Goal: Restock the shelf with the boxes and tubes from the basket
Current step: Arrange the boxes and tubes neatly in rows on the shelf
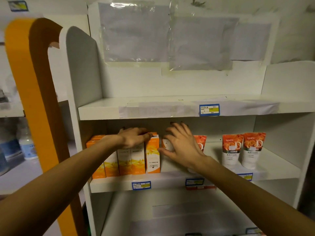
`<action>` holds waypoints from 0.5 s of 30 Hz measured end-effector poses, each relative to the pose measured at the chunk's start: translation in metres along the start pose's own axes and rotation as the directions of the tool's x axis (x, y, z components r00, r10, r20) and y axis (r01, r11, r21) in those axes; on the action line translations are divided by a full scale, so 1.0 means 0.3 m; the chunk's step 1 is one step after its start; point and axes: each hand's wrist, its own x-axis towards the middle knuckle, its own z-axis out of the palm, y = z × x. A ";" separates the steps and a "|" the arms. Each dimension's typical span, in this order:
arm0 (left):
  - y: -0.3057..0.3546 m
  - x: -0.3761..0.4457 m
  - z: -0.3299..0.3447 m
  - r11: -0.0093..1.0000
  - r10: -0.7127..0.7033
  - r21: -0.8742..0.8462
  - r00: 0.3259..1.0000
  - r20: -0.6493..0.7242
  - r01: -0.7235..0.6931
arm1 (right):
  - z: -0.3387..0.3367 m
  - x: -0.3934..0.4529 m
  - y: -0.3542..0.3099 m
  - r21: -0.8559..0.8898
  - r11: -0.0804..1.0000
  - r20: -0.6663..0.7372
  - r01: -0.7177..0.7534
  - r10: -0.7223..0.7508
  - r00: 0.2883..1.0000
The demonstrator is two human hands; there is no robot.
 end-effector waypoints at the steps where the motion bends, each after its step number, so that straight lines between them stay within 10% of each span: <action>1: 0.001 -0.001 0.002 1.000 0.000 0.017 1.000 -0.001 0.000 | 0.005 0.003 -0.022 -0.010 1.000 0.003 -0.001 0.001 1.000; 15: -0.057 -0.060 0.012 0.985 0.050 0.171 0.997 -0.063 -0.039 | 0.016 0.063 -0.067 0.072 0.997 0.021 -0.007 0.005 1.000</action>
